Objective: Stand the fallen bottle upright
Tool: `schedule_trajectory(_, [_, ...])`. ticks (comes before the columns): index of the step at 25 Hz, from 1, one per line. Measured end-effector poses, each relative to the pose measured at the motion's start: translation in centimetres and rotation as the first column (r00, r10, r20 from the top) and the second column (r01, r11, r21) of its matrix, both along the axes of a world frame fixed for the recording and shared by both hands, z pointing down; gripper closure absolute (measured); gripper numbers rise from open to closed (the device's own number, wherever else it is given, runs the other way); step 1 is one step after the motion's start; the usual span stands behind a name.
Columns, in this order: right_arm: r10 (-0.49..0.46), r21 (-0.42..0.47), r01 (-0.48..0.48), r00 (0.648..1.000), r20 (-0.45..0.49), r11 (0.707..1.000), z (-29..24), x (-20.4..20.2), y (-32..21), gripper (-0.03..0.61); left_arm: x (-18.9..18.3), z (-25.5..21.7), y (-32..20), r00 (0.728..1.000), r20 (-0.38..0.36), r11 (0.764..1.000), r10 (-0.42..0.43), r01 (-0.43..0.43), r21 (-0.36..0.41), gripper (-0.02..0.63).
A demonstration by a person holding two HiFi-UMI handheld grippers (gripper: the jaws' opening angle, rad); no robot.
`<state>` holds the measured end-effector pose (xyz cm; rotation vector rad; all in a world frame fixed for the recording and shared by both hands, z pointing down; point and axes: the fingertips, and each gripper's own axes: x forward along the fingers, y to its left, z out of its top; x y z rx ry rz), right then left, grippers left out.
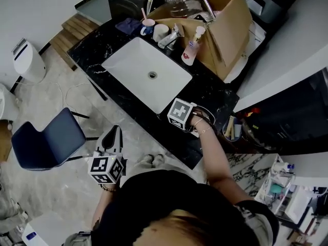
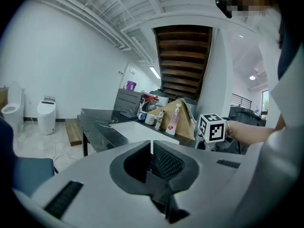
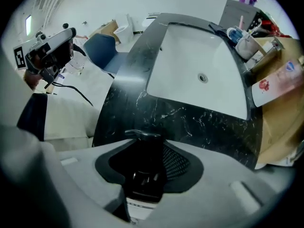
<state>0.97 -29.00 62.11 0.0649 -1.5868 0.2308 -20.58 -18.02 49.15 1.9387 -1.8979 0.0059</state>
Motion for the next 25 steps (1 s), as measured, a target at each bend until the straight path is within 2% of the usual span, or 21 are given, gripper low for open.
schedule_trajectory(5, [-0.049,-0.009,0.049,0.999,-0.02,0.999,0.2,-0.2,0.4,0.442,0.2,0.2,0.5,1.0,-0.002,1.0,0.0,0.0,-0.007,0.609])
schedule_trajectory(9, [-0.004,0.01,0.004,1.0,-0.001,1.0,-0.2,0.2,0.0,0.448,0.5,0.1,0.5,1.0,-0.001,1.0,0.012,-0.012,-0.006,0.609])
schedule_trajectory(13, [0.043,0.026,-0.046,0.994,0.101,0.999,-1.7,0.5,-0.1,0.457,0.8,0.0,-0.2,0.999,0.001,0.999,0.037,-0.037,-0.001,0.61])
schedule_trajectory(16, [0.089,0.072,-0.105,0.975,0.204,0.992,-3.4,1.4,-0.3,0.46,1.5,0.1,-0.7,0.998,-0.002,0.998,0.065,-0.065,-0.004,0.611])
schedule_trajectory(19, [0.129,0.132,-0.178,0.941,0.312,0.975,-5.4,2.9,-0.2,0.462,2.5,-0.1,-1.3,0.996,-0.006,0.996,0.093,-0.093,-0.003,0.609])
schedule_trajectory(21, [0.157,0.171,-0.24,0.906,0.392,0.956,-6.7,3.8,-0.2,0.462,3.0,-0.1,-1.7,0.994,-0.004,0.994,0.109,-0.109,-0.004,0.611])
schedule_trajectory(23, [0.185,0.197,-0.312,0.857,0.481,0.93,-8.0,4.6,-0.4,0.462,3.5,0.0,-2.0,0.992,-0.003,0.992,0.122,-0.122,-0.009,0.609])
schedule_trajectory(25, [0.214,0.213,-0.396,0.792,0.573,0.893,-9.1,5.1,-0.9,0.463,3.9,0.0,-2.2,0.991,-0.001,0.991,0.132,-0.132,-0.013,0.611])
